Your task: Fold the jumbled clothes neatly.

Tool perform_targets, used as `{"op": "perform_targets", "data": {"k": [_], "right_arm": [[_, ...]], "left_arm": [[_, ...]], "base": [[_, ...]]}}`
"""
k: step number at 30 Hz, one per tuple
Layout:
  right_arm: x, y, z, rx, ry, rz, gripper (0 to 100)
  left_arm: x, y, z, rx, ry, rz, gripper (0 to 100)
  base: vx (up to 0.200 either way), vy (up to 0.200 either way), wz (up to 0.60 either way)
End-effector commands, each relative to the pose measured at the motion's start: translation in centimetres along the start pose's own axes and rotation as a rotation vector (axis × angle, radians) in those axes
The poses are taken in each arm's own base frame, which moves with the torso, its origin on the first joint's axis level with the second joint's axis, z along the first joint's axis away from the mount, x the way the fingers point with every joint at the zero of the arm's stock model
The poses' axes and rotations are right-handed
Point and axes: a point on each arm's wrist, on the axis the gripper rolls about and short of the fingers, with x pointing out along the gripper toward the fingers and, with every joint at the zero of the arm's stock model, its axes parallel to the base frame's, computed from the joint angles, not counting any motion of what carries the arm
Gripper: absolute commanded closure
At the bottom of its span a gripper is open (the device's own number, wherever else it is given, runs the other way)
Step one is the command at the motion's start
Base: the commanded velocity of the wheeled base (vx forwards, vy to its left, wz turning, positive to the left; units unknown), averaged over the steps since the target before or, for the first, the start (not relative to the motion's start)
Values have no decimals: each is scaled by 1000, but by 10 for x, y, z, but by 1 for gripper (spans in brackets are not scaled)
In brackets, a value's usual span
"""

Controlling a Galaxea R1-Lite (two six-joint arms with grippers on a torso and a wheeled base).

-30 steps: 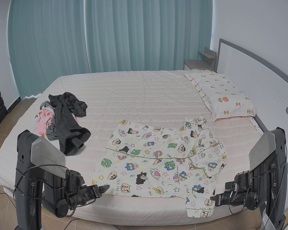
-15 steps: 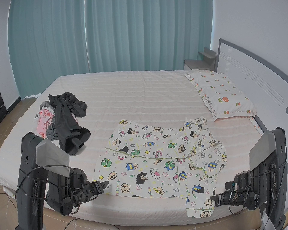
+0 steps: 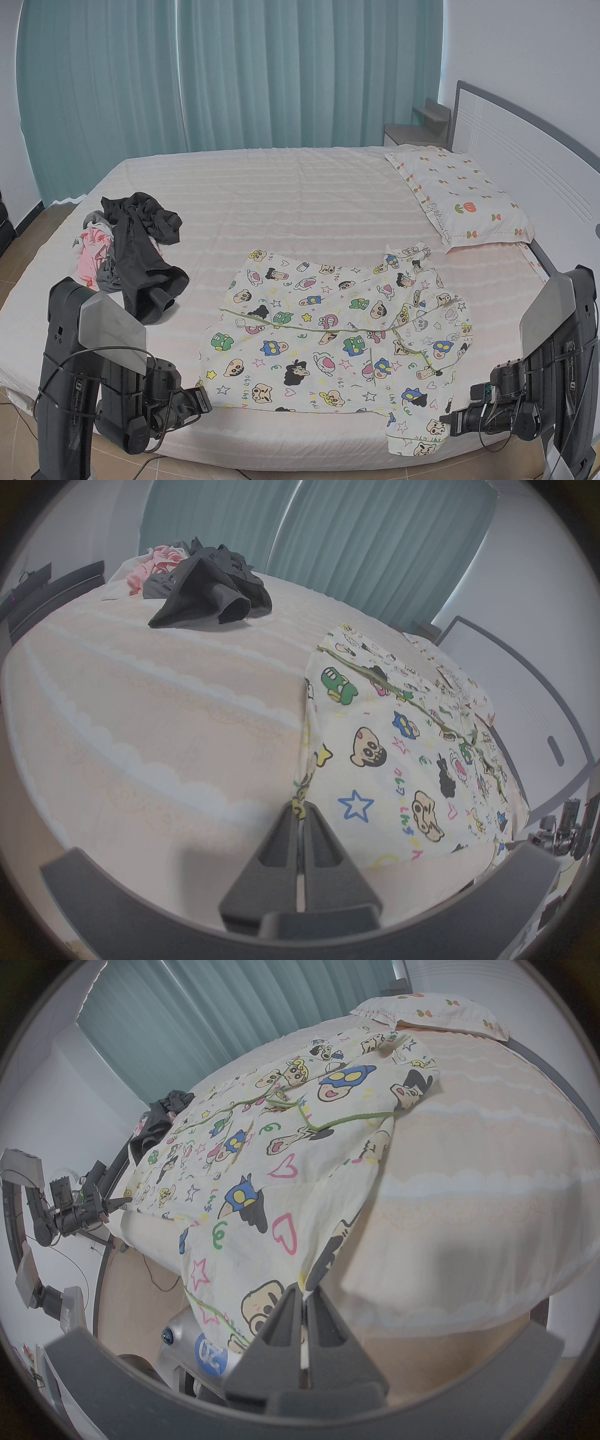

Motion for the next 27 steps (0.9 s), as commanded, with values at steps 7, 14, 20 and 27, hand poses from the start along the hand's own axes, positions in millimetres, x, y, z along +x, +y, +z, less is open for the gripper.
{"op": "perform_targets", "data": {"k": [7, 14, 20, 27], "right_arm": [[-8, -5, -2, -68, 0, 18, 100], [-8, -6, -3, -71, 1, 25, 100], [-8, -6, -2, -70, -1, 39, 100], [-9, -8, -2, -63, -4, 33, 100]], "left_arm": [[-16, 4, -1, 22, 13, 15, 100], [-20, 7, 1, 23, 14, 28, 100], [-19, 8, 3, 20, 4, 28, 100], [-16, 8, 4, 18, -1, 25, 100]], "base": [[0, 0, 0], [0, 0, 0], [0, 0, 0], [0, 0, 0]]}}
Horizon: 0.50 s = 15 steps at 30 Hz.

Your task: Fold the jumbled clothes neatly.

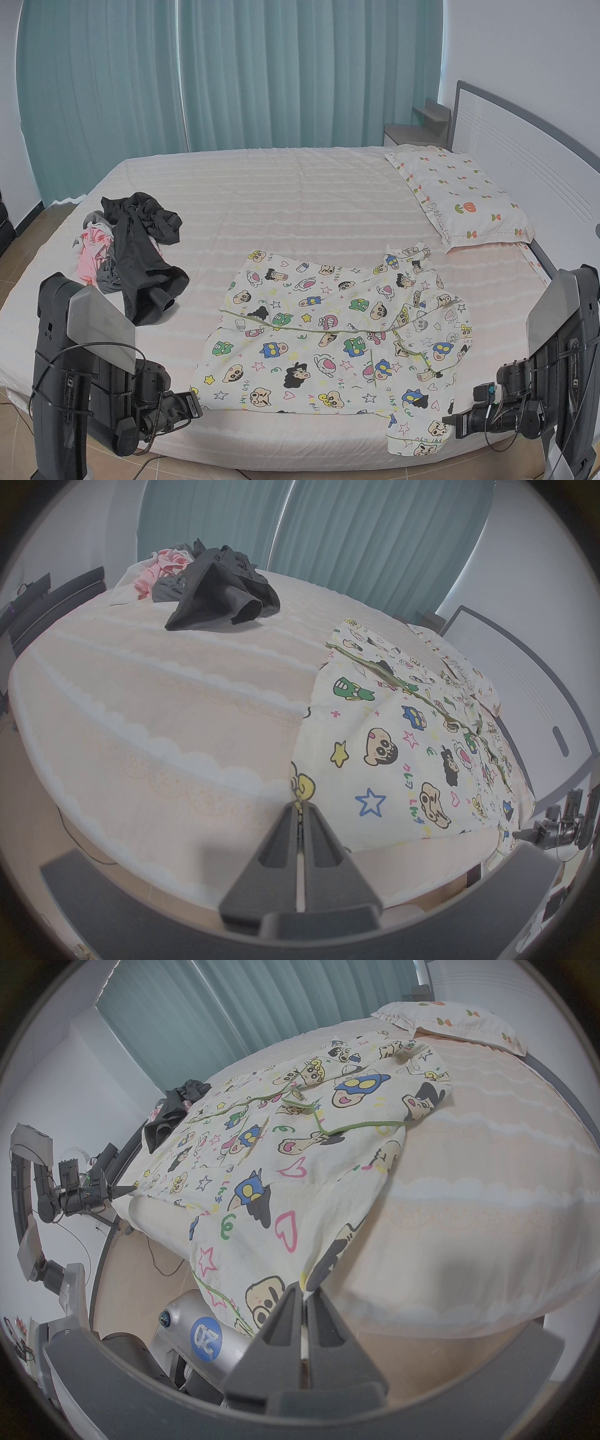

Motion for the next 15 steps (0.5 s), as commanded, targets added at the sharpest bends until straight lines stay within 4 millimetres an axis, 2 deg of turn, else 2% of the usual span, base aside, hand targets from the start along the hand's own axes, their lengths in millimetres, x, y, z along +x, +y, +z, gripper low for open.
{"op": "perform_targets", "data": {"k": [1, 11, 12, 15], "right_arm": [[-3, 0, -1, 3, -2, -2, 100], [-3, 0, -2, -5, 3, 0, 100], [-3, 0, -2, -7, 3, 0, 0], [-3, 1, -1, -8, -2, 1, 0]], "left_arm": [[1, -1, 2, -1, -17, -10, 100], [3, -3, 4, -3, -31, -17, 100], [3, -3, 5, -3, -33, -18, 100], [5, -3, 5, -3, -37, -20, 100]], "base": [[0, 0, 0], [0, 0, 0], [0, 0, 0], [0, 0, 0]]}}
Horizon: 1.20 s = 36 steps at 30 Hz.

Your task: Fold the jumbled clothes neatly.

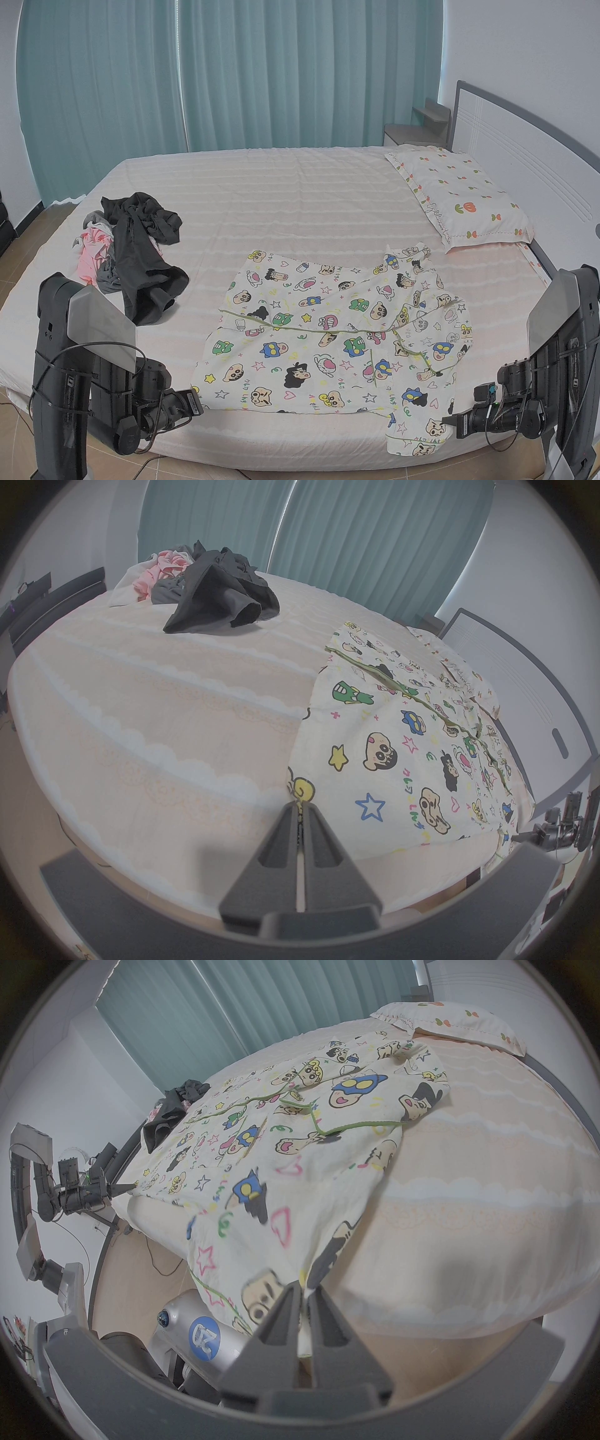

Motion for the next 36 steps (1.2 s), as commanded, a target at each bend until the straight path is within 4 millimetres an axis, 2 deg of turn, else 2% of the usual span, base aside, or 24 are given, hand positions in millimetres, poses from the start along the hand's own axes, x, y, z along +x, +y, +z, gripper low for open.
{"op": "perform_targets", "data": {"k": [1, 34, 35, 36], "right_arm": [[-3, 1, -1, -2, -3, 3, 0], [-3, 0, -1, -3, -1, -10, 0], [-3, 0, -2, -2, 0, -10, 0], [-3, 0, -1, -3, -1, -10, 0]], "left_arm": [[1, -1, 3, -2, -22, -11, 100], [5, -1, 6, -7, -37, -11, 100], [5, -1, 6, -6, -41, -11, 0], [6, -1, 7, -8, -44, -12, 0]], "base": [[0, 0, 0], [0, 0, 0], [0, 0, 0], [0, 0, 0]]}}
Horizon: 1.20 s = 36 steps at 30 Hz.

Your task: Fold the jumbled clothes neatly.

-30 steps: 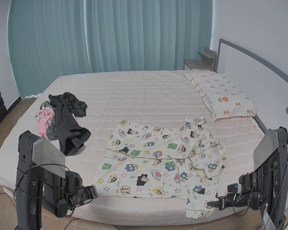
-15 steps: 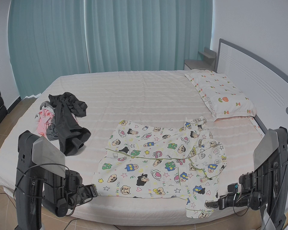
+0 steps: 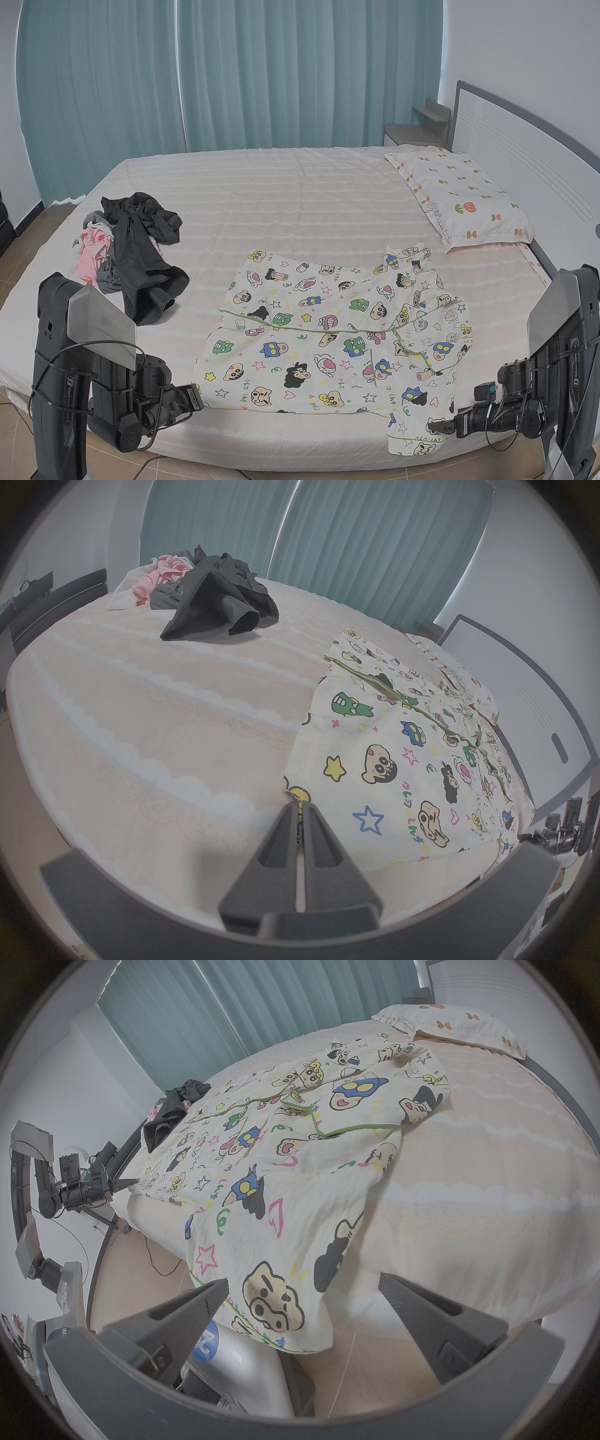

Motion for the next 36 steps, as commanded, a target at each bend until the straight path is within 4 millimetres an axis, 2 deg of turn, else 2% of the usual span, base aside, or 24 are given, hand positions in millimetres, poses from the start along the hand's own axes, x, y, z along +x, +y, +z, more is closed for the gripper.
{"op": "perform_targets", "data": {"k": [1, 6, 12, 18, 24, 30, 36], "right_arm": [[-3, 1, -2, 0, 2, 1, 0], [-3, 1, -2, 0, 2, -1, 0], [-3, 1, -2, 0, 2, -1, 0], [-3, 1, -1, -2, 1, -1, 0], [-3, 1, -2, -1, 3, -1, 0], [1, 2, -3, -5, 9, 8, 0], [16, 4, 4, -43, -20, 15, 0]], "left_arm": [[0, -1, 2, -2, -18, -8, 0], [-2, 1, 0, -4, -8, -1, 0], [-19, 0, 2, -14, 5, -12, 0], [-27, 1, 0, -11, 21, -3, 0], [-27, 2, -1, -11, 23, 0, 0], [-25, 1, 2, -13, 8, -2, 0], [-18, -1, 7, -64, -22, -14, 0]], "base": [[0, 0, 0], [0, 0, 0], [0, 0, 0], [-200, 0, 0], [-200, 0, 0], [0, 0, 0], [0, 0, 0]]}}
